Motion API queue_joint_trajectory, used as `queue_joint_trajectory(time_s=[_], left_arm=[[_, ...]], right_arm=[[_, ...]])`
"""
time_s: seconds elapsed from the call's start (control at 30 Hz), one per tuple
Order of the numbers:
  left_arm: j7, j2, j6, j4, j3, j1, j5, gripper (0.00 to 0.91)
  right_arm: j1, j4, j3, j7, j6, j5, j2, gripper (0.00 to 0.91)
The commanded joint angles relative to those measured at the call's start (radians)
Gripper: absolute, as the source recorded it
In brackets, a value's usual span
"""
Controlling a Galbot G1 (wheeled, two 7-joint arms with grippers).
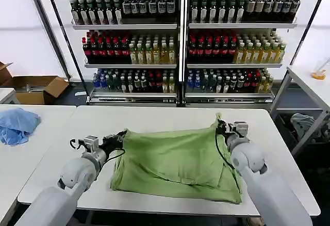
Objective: Fold and organize the clothes.
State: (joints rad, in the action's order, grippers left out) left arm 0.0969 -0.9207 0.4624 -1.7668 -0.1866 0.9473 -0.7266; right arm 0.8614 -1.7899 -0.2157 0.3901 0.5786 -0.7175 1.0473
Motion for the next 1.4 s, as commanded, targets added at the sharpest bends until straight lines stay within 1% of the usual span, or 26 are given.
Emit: queue_joint_trajectory(time_s=[0.03,0.27,0.6,0.63,0.67,0.7,0.73,0.77,0.83,1.03,1.1,1.13,1.17,1.4], left_arm=[[-0.008,0.023,0.002,-0.134,-0.056,0.187,0.062,0.020],[-0.012,0.030,0.005,-0.141,-0.077,0.232,0.088,0.020],[-0.025,0.008,0.012,-0.093,-0.053,0.224,0.177,0.020],[-0.025,0.008,0.014,-0.091,-0.051,0.222,0.181,0.040],[-0.025,0.000,0.020,-0.085,-0.048,0.218,0.181,0.232],[-0.024,-0.006,0.021,-0.086,-0.047,0.216,0.181,0.413],[-0.023,-0.008,0.021,-0.087,-0.046,0.216,0.181,0.856],[-0.022,-0.014,0.021,-0.091,-0.047,0.215,0.182,0.907],[-0.019,-0.019,0.020,-0.103,-0.050,0.217,0.186,0.907],[0.049,-0.038,-0.015,-0.147,-0.072,0.247,0.271,0.907],[0.120,-0.068,-0.024,-0.161,-0.086,0.263,0.294,0.907],[0.140,-0.071,-0.024,-0.162,-0.089,0.272,0.302,0.907],[0.162,-0.101,-0.025,-0.166,-0.093,0.287,0.312,0.907],[0.241,-0.210,-0.024,-0.144,-0.060,0.347,0.394,0.907]], right_arm=[[0.340,-0.300,-0.140,0.004,0.000,0.019,-0.032,0.000],[0.455,-0.338,-0.190,0.006,0.000,0.050,0.007,0.000],[0.472,-0.293,-0.171,0.014,0.000,0.095,0.056,0.000],[0.468,-0.287,-0.167,0.015,0.001,0.100,0.059,0.000],[0.464,-0.278,-0.162,0.012,0.001,0.110,0.066,0.544],[0.459,-0.272,-0.157,0.004,0.000,0.122,0.071,0.907],[0.458,-0.269,-0.155,0.000,0.000,0.133,0.073,0.907],[0.456,-0.267,-0.150,-0.006,0.000,0.155,0.075,0.907],[0.458,-0.272,-0.148,-0.020,0.000,0.175,0.076,0.907],[0.491,-0.315,-0.165,-0.025,-0.001,0.199,0.073,0.907],[0.510,-0.332,-0.178,-0.027,-0.001,0.207,0.074,0.907],[0.516,-0.336,-0.182,-0.029,-0.001,0.210,0.076,0.907],[0.529,-0.345,-0.190,-0.031,-0.001,0.216,0.078,0.907],[0.563,-0.359,-0.207,-0.033,-0.001,0.228,0.084,0.907]])
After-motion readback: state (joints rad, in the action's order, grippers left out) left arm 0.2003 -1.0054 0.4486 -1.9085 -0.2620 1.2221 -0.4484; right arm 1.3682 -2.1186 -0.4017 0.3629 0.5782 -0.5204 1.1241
